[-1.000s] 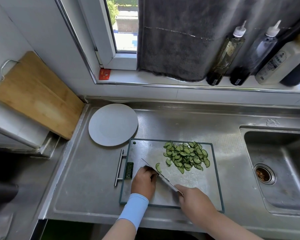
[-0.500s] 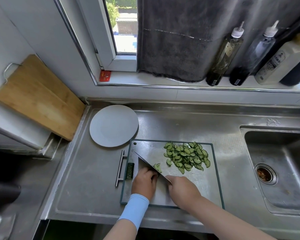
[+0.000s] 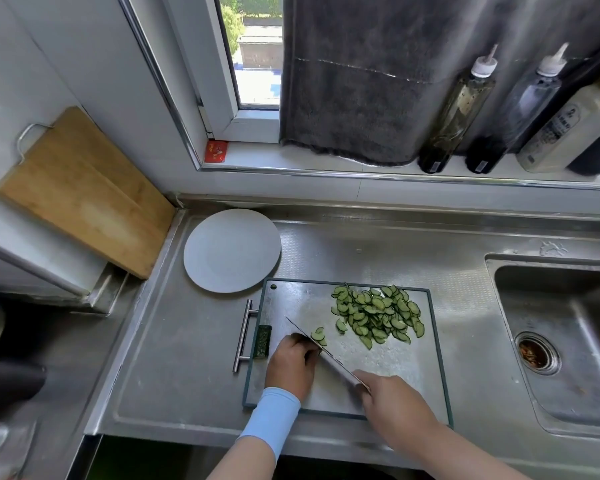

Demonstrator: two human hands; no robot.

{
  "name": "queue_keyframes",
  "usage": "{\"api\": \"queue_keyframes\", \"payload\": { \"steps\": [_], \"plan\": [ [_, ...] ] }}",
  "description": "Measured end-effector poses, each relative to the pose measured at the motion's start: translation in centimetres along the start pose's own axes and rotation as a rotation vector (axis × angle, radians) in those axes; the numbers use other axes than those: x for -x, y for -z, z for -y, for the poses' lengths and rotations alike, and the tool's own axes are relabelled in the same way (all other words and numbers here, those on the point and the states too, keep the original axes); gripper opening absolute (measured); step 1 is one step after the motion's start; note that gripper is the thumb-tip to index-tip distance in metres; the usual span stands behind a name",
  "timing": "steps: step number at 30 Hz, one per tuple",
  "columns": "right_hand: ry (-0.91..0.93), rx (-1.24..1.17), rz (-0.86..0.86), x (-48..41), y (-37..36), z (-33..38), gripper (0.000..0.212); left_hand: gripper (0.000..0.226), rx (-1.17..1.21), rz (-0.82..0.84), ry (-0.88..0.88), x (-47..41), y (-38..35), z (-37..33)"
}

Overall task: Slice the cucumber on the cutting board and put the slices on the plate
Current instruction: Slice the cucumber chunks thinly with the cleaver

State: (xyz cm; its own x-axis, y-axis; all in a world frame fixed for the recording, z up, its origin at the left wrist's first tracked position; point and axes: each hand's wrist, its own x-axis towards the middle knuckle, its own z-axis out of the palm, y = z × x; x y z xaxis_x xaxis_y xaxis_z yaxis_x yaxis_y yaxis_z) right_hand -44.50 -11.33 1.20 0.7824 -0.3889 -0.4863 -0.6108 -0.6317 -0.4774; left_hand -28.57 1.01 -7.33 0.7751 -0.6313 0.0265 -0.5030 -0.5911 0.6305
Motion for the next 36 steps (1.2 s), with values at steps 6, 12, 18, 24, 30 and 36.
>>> {"api": "queue_keyframes", "payload": {
  "steps": [6, 12, 18, 24, 30, 36],
  "plan": [
    [-0.032, -0.021, 0.023, -1.1, -0.1, 0.5, 0.017, 0.013, 0.026, -0.033, -0.007, 0.0, -0.2, 0.2],
    [-0.056, -0.039, 0.043, -3.0, -0.4, 1.8, 0.019, 0.020, 0.033, -0.065, -0.100, 0.4, -0.6, 0.6],
    [-0.047, -0.021, 0.045, -3.3, -0.5, 2.5, 0.025, 0.018, -0.001, -0.058, -0.087, 0.2, -0.6, 0.4],
    [-0.007, 0.005, -0.010, -2.4, -0.7, 2.3, 0.018, 0.015, -0.014, -0.008, 0.008, 0.2, -0.4, 0.2],
    [0.001, 0.037, -0.035, -0.3, -0.8, 1.2, 0.023, 0.017, -0.016, -0.009, 0.026, 0.3, 0.2, -0.6],
    [-0.005, 0.033, -0.017, 0.2, -0.9, 0.0, 0.016, 0.019, -0.008, -0.019, 0.017, 0.3, 0.2, -0.3]
  ]
}}
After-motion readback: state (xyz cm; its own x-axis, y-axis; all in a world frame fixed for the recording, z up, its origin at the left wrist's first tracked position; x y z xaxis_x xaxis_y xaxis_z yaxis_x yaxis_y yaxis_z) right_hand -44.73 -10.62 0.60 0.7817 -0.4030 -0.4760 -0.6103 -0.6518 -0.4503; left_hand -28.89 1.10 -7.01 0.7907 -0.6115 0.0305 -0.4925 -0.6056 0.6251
